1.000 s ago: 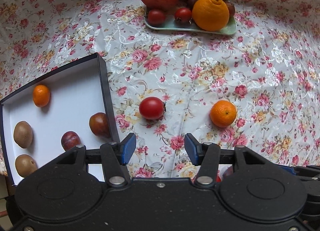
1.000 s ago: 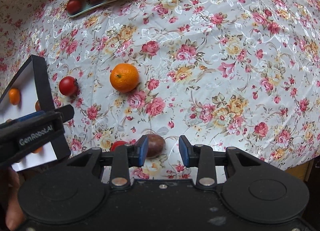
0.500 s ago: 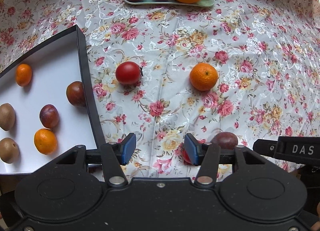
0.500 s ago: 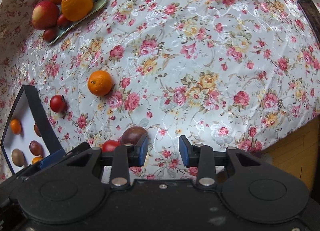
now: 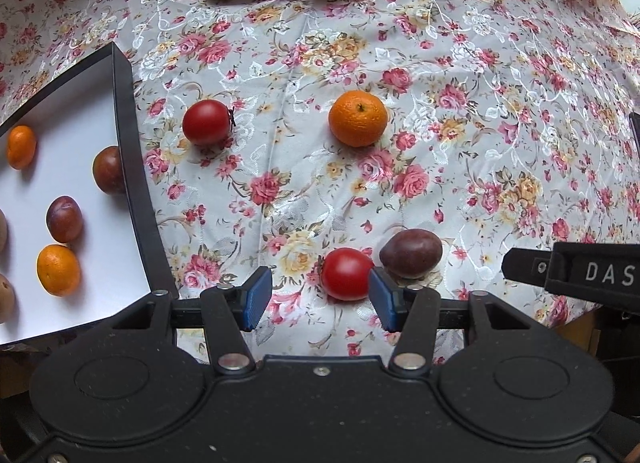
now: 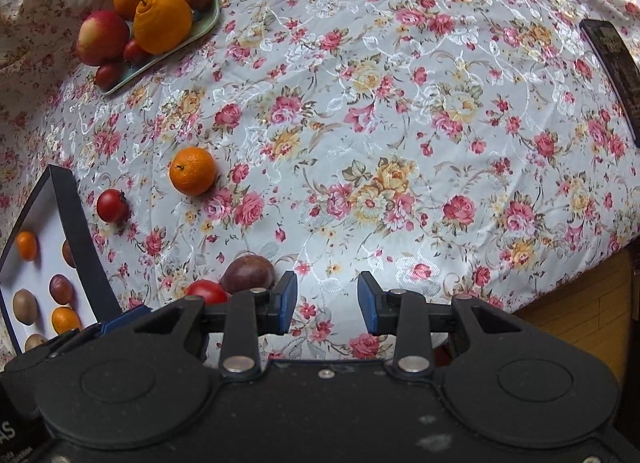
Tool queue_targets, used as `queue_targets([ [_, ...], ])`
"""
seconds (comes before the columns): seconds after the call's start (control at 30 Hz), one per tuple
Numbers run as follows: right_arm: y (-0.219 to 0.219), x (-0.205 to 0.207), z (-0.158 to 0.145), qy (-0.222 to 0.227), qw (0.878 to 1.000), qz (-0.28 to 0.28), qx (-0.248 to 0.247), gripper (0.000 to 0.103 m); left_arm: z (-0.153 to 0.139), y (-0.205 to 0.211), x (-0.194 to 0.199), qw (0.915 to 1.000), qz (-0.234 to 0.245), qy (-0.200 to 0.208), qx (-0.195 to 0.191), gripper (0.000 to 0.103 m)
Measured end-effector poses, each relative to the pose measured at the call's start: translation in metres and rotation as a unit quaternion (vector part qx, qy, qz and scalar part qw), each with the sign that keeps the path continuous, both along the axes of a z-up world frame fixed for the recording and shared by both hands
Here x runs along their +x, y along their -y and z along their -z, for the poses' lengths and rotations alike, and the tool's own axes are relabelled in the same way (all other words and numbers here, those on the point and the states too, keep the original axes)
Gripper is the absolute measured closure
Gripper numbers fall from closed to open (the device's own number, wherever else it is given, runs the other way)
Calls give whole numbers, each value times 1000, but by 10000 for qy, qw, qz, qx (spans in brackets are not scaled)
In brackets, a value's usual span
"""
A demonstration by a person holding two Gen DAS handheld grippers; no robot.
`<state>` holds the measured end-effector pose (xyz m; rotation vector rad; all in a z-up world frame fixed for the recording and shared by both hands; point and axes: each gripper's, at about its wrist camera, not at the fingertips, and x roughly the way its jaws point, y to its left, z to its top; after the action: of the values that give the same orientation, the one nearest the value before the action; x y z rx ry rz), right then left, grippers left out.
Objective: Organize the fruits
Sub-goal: 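Close the left tool on a red tomato while the right tool approaches a dark plum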
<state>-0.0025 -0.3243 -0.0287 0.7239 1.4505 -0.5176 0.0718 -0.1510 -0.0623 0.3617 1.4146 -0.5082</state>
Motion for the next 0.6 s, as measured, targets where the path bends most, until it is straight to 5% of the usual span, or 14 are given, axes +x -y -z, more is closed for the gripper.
queue_targets([
  [0.3, 16, -2, -10, 454, 9986, -6, 279, 66, 9, 8, -3, 9999, 8, -113, 56, 45],
  [0.6, 13, 2, -9, 347, 9990, -174, 227, 66, 19, 13, -7, 9998, 15, -19, 211, 45],
])
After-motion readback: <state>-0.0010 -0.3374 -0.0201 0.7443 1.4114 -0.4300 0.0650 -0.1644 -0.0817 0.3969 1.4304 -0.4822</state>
